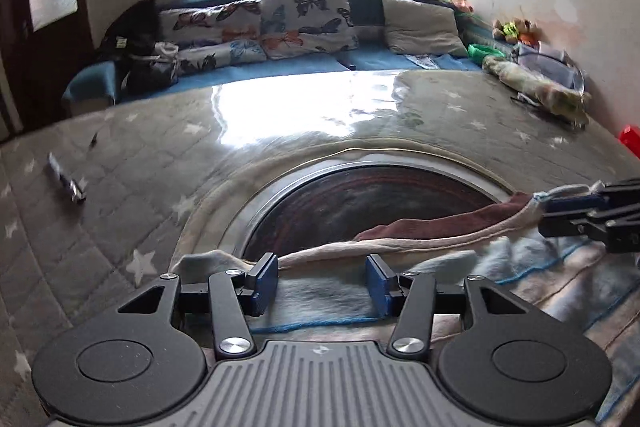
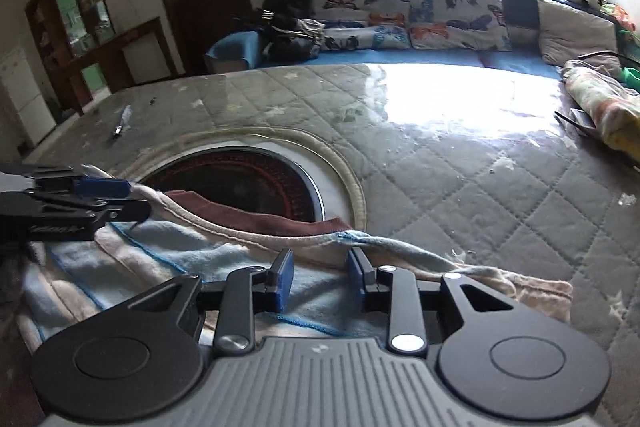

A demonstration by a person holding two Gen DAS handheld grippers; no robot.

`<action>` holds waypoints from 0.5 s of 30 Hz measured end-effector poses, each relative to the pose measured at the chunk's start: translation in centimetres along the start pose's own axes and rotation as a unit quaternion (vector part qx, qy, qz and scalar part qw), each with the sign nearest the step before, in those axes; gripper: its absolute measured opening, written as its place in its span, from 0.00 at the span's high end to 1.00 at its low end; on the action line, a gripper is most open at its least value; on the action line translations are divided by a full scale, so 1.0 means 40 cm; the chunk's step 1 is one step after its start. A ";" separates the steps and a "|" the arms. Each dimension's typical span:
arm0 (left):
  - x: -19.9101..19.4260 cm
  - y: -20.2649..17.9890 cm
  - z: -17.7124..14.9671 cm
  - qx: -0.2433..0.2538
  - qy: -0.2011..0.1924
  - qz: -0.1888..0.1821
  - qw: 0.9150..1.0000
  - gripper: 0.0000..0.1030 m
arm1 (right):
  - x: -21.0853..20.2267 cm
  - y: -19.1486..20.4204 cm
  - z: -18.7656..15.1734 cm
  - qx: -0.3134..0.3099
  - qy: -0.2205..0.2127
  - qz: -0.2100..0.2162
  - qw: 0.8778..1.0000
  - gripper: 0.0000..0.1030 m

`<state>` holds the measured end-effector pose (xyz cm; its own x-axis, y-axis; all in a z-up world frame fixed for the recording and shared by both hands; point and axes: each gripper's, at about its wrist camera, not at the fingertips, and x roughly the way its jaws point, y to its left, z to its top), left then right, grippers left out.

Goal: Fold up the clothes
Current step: 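Lower the folded shirt onto the table and open both tools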

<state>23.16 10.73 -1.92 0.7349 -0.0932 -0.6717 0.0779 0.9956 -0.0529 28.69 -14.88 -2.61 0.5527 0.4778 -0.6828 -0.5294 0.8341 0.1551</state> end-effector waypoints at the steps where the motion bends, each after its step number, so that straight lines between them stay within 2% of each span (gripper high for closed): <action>1: -0.003 0.011 -0.006 -0.008 -0.003 -0.004 1.000 0.49 | -0.001 -0.001 -0.003 -0.003 -0.001 0.002 1.000 0.67; 13: -0.060 -0.002 -0.069 0.014 -0.013 -0.009 1.000 0.49 | -0.035 0.002 -0.046 -0.029 -0.010 0.005 1.000 0.67; 15: -0.082 0.006 -0.077 -0.002 -0.015 -0.009 1.000 0.49 | -0.046 0.003 -0.049 -0.027 -0.015 0.003 1.000 0.67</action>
<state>18.69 11.32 -2.02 0.7528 -0.1111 -0.6488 0.0888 0.9938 -0.0672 26.37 -16.20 -2.73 0.5675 0.4917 -0.6605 -0.5664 0.8153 0.1203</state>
